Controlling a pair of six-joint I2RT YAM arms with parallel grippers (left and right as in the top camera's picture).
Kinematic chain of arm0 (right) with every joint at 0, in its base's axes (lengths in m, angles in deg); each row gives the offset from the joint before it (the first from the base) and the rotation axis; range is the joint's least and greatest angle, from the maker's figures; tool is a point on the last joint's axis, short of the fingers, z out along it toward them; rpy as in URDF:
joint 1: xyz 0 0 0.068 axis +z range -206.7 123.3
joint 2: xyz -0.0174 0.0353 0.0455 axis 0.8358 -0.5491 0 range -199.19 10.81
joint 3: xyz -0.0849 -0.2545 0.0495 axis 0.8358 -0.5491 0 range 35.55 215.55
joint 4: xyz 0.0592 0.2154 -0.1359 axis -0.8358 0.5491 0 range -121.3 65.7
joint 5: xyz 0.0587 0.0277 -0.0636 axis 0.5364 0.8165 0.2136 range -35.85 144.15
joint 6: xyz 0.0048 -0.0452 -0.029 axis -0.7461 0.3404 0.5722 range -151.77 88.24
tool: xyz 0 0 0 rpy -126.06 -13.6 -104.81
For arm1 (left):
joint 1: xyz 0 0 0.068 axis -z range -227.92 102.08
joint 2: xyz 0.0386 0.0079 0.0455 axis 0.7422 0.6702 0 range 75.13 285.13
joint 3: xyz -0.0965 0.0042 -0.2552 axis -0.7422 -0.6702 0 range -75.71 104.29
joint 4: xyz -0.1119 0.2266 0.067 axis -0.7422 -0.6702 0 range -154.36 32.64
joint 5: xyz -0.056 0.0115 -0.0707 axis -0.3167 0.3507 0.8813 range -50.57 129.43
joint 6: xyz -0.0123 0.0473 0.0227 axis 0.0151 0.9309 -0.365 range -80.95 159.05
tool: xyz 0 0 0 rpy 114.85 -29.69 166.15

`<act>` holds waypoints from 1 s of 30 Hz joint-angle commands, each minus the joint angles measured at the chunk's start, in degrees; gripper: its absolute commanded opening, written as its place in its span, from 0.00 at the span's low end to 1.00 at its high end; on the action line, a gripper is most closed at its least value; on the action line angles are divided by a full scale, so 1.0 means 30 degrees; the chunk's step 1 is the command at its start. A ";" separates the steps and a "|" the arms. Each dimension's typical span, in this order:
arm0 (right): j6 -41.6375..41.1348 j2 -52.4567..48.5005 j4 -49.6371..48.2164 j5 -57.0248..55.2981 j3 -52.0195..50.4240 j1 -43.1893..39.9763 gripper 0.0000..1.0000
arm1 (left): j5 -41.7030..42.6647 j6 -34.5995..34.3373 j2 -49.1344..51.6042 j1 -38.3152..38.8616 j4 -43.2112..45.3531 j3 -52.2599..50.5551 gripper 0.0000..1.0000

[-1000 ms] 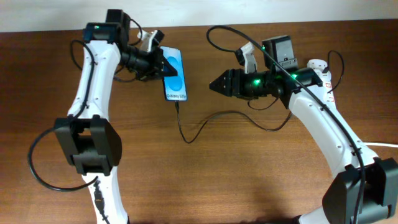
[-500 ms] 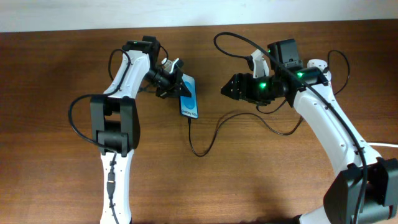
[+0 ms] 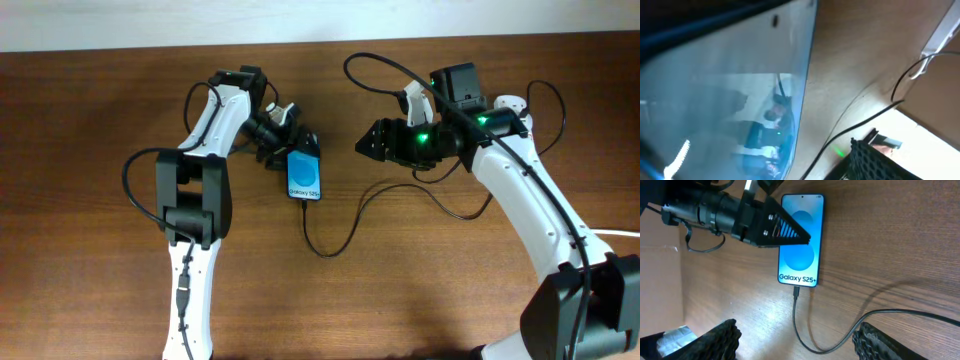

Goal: Plug charger to phone and switch on socket

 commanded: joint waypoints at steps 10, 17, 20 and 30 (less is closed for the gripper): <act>0.0510 -0.0022 0.0022 -0.0656 0.0015 -0.0087 0.83 | -1.0768 -0.2849 -0.0168 0.0007 -0.1851 0.3126 0.77; 0.2732 0.1938 0.6156 -0.4160 0.6062 -0.1224 0.89 | -1.2699 -0.2251 -0.7475 -0.0029 -0.2892 0.7118 0.87; 0.3636 0.3934 0.7810 -0.4153 0.7118 -0.4947 0.89 | -1.2699 -0.2251 -1.0120 -0.0029 -0.3104 0.7118 1.00; 0.3920 0.2208 0.5901 -0.3351 0.7111 -1.9190 1.00 | -1.2692 -0.2266 -1.0477 -0.0029 -0.3708 0.7118 0.99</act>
